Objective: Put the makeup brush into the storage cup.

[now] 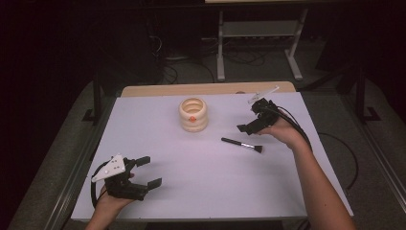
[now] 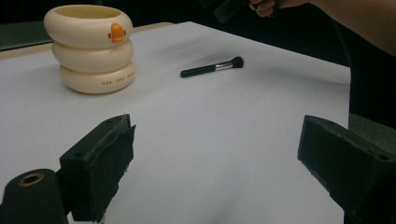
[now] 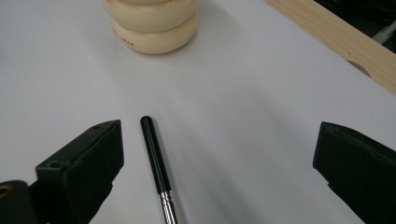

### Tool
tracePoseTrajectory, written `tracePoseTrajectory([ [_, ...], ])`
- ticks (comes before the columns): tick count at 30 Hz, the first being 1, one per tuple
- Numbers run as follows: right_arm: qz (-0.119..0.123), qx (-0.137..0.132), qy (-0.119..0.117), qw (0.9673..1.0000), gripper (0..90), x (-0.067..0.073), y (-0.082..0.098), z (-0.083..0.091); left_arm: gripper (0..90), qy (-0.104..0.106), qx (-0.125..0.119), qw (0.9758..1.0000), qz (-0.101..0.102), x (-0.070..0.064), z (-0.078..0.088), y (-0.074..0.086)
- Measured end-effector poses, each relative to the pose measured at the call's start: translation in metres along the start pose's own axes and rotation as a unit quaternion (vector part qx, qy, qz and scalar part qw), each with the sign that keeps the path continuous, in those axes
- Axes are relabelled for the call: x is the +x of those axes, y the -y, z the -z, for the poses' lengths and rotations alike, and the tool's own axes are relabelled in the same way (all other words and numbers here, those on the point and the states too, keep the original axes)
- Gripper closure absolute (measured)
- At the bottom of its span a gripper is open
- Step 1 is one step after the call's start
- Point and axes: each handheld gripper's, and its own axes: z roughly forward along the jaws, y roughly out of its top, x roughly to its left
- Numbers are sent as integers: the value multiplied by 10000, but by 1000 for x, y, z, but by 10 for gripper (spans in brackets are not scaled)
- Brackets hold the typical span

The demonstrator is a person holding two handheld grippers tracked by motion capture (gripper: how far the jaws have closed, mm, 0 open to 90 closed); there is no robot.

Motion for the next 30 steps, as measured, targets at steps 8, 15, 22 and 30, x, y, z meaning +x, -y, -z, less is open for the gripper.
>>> tracePoseTrajectory([
  [8, 31, 196, -102, 9998, 61, 0, -1, -2, 99, -10, -4, 10000, -32, 1, 0, 0],
  [15, 130, 571, -195, 9981, 106, 1, -1, -6, 100, -4, -5, 10000, -5, 0, 0, 0],
  [22, 282, 815, -296, 9958, 138, -2, 1, -9, 99, -2, 6, 10000, 0, 0, 0, 0],
  [30, 340, 1108, -339, 9927, 152, -2, 3, -13, 99, -3, 13, 10000, 10, 1, 0, 0],
])
